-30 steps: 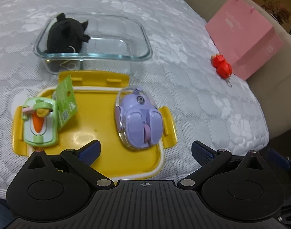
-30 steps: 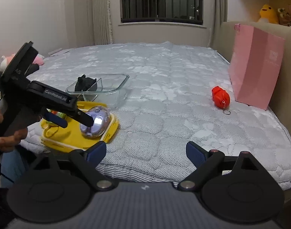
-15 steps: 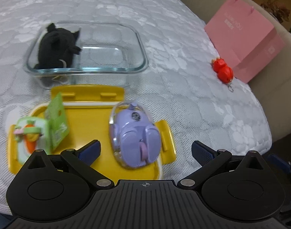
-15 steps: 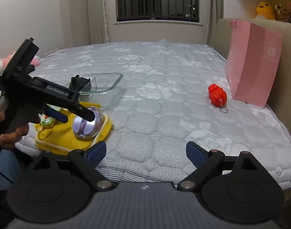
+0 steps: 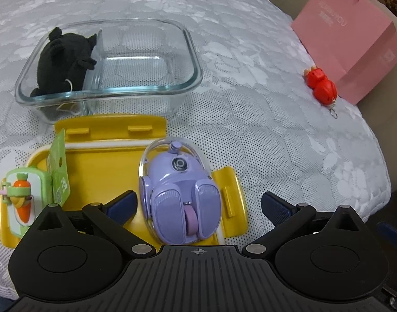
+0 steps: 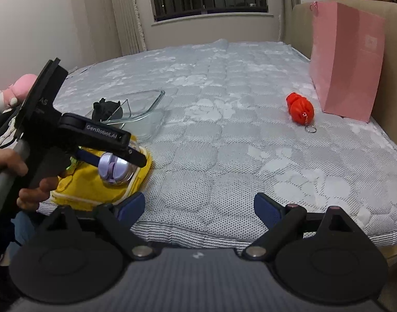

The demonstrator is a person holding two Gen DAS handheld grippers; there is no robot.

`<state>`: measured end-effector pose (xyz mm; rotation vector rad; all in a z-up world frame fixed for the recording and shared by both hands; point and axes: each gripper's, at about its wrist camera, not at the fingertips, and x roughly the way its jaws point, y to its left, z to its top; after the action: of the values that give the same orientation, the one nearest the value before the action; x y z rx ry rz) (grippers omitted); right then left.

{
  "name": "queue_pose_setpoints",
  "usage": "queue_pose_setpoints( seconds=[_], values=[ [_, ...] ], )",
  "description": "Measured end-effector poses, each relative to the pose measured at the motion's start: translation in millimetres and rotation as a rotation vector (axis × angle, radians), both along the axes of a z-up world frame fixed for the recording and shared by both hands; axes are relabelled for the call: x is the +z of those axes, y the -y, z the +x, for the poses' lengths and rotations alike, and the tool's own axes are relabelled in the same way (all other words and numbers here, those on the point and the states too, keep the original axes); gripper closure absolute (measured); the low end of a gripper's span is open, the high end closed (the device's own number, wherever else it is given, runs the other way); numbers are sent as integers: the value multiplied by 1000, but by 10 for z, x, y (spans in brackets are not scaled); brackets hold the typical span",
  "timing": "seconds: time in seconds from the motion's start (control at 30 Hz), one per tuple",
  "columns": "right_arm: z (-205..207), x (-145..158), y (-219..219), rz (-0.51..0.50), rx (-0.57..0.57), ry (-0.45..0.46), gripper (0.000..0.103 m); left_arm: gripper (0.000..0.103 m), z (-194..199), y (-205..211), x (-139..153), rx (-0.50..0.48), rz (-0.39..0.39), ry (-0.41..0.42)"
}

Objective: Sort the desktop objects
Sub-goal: 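Withdraw the right tool and move the left tool over the lilac mouse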

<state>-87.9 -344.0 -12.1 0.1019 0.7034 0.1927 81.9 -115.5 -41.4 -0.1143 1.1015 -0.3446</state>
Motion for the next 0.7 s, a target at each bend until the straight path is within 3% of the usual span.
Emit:
queue_pose_setpoints(
  seconds=[0.2,0.23,0.27,0.3,0.33,0.5,0.7],
  values=[
    [-3,-4,-21,4,12,-6,10,4,-17,-16,13,-8,13,11],
    [0,-11,-22,6,15,-10,10,9,-22,-20,21,-7,21,13],
    [3,-18,-23,9,17,-15,10,23,-33,-27,35,-2,35,22],
    [7,-25,-24,11,19,-19,10,31,-40,-38,50,2,49,30],
    [10,-32,-24,14,21,-23,10,33,-37,-57,57,5,55,31],
    [35,-58,-59,8,24,-34,10,33,-17,-169,65,19,11,13],
    [40,-94,-145,-126,-22,-26,10,33,-10,-303,74,15,-39,-11]
  ],
)
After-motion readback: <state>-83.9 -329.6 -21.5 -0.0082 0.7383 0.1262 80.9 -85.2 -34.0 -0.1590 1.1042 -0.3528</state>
